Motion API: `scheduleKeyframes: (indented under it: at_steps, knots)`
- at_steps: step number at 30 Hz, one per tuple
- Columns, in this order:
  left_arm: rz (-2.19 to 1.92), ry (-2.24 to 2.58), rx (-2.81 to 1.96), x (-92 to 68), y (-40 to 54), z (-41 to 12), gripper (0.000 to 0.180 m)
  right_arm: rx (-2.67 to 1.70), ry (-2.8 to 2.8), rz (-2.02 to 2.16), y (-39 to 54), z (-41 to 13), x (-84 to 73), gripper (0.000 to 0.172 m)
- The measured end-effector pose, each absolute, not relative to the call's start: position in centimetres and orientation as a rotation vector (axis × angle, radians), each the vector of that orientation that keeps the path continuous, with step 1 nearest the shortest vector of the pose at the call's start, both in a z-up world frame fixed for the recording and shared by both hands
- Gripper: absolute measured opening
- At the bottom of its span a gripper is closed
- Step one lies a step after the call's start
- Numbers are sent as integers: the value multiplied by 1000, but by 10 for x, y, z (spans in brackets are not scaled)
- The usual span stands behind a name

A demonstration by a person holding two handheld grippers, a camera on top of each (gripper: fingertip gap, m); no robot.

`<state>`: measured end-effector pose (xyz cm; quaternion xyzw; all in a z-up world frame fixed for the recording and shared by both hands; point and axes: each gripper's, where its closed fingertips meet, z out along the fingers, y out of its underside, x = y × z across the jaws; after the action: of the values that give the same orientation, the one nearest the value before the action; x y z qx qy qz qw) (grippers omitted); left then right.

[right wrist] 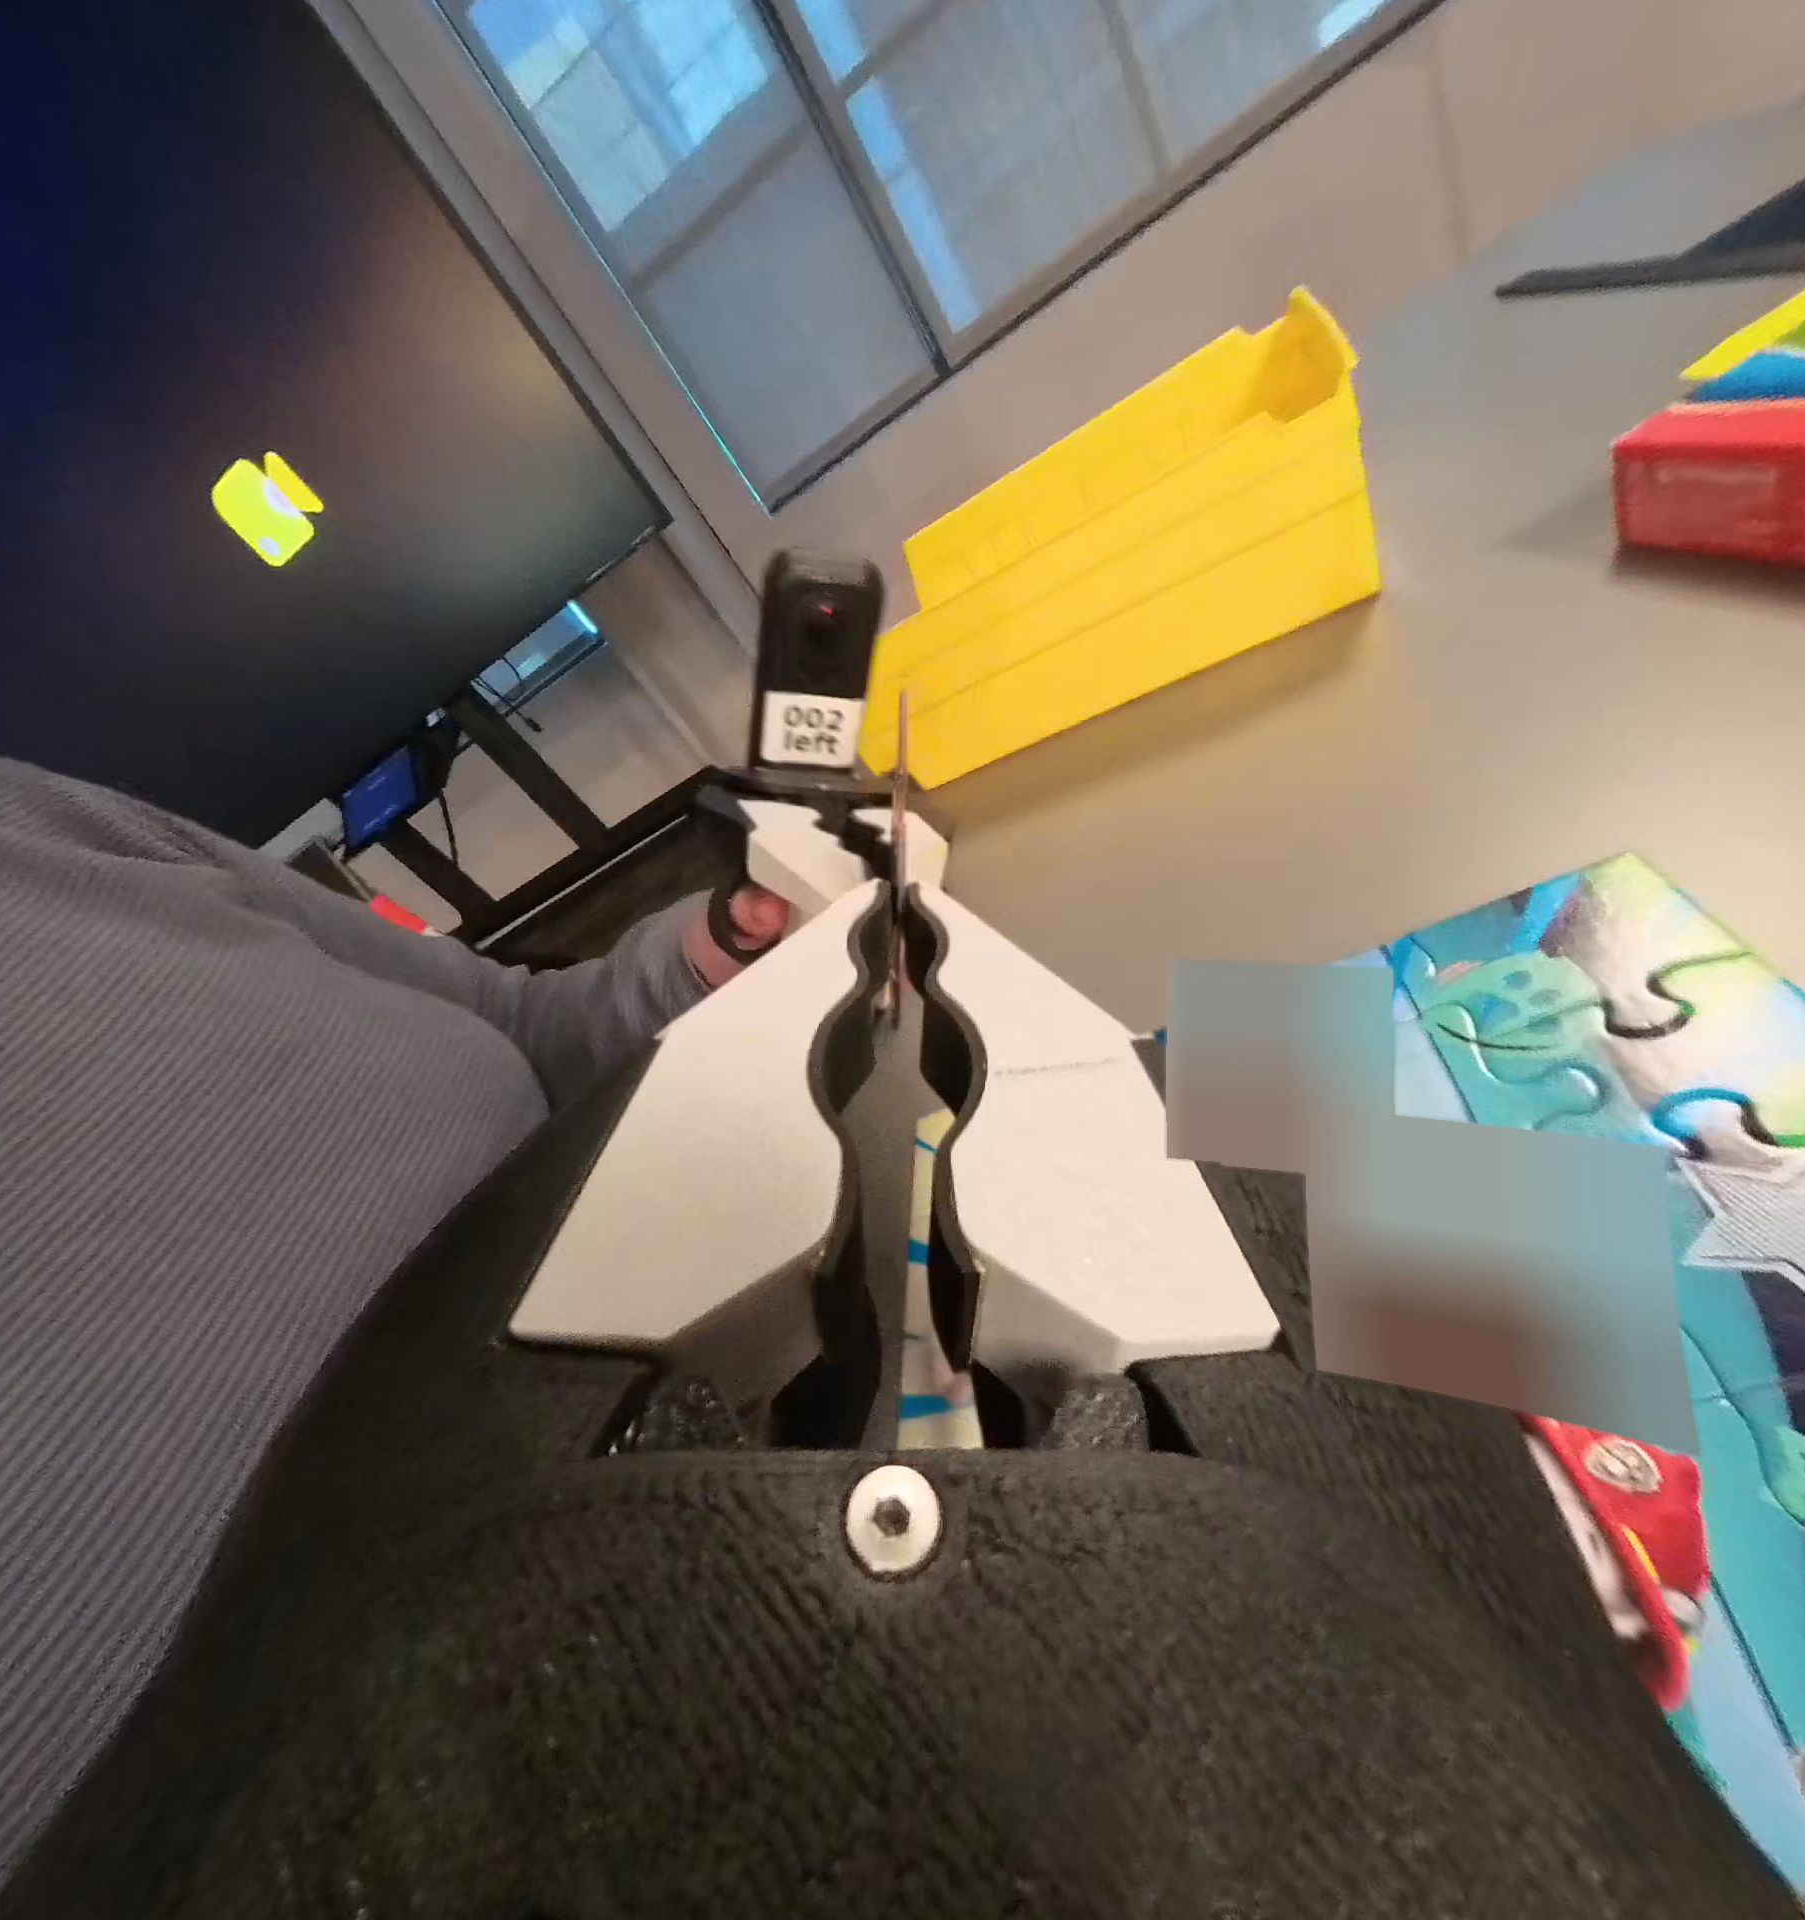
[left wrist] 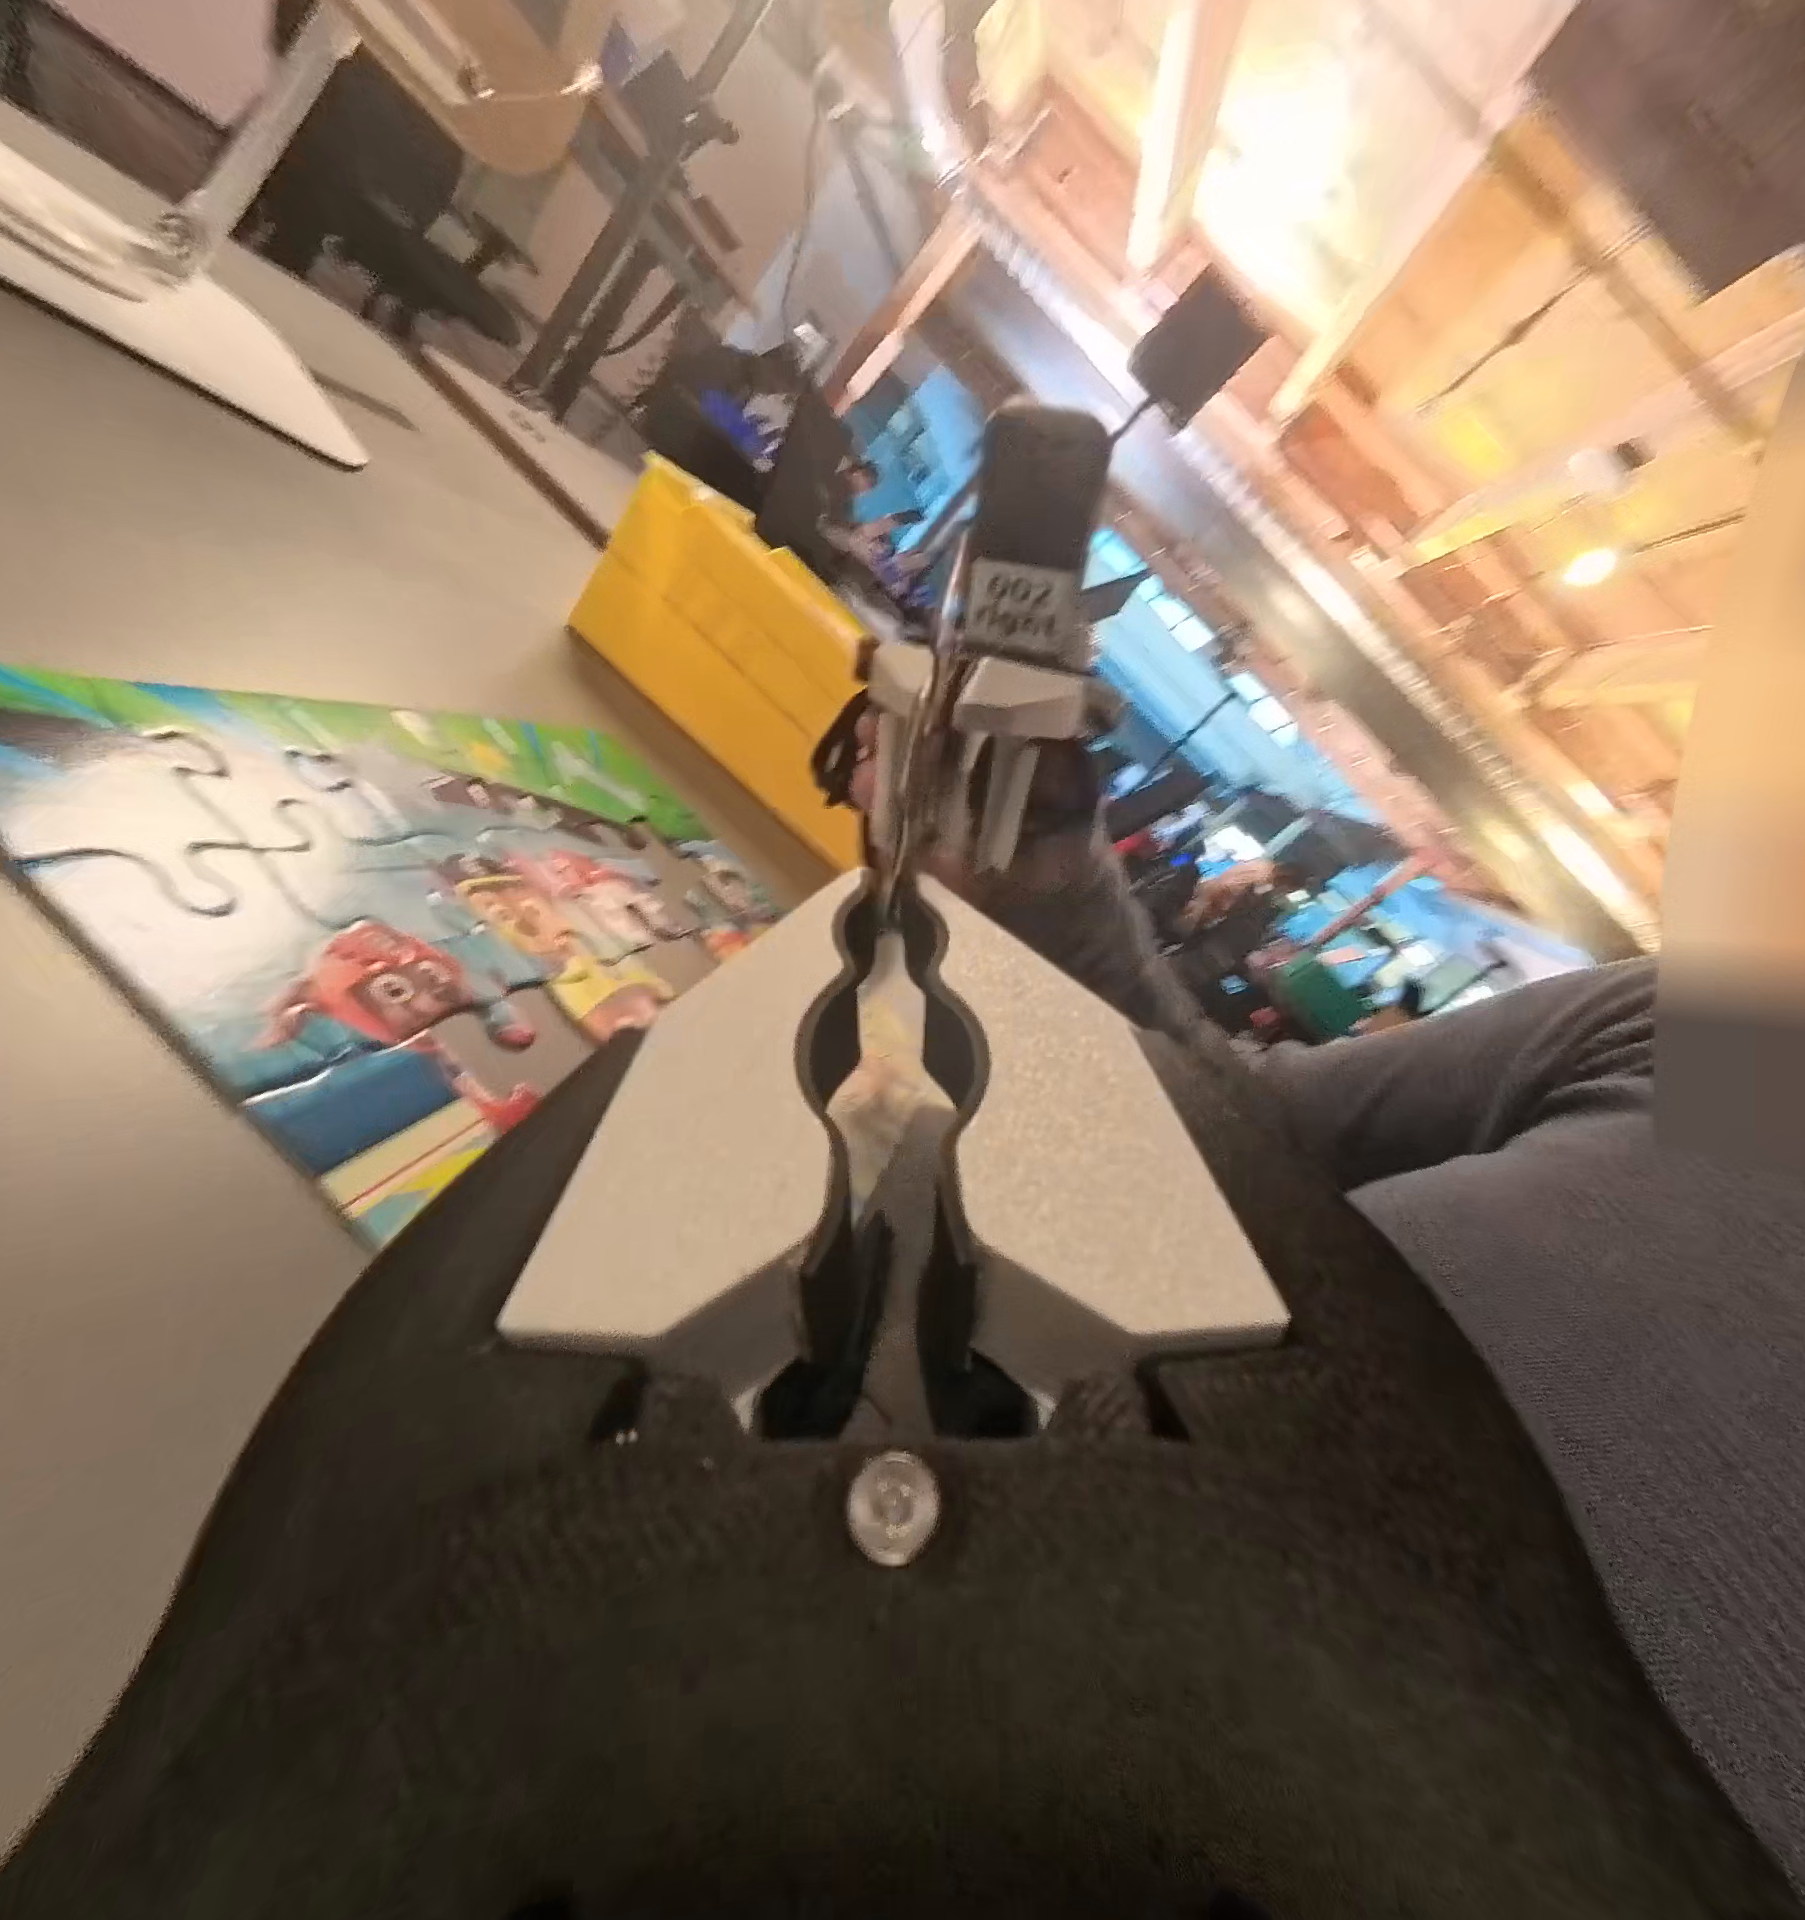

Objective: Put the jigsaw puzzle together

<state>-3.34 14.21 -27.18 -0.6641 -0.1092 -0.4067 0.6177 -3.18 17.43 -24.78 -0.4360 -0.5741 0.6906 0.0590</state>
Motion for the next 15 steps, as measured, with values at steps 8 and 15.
scheduleKeyframes:
  at_steps: [8,15]
  knots:
    - [-387,-16,-1859,-39,131,-314,25,-1793,-1990,1939,191,-309,-37,0]
    - [-199,234,-2148,-20,116,-360,13,-1997,-2147,1861,182,-343,-30,0]
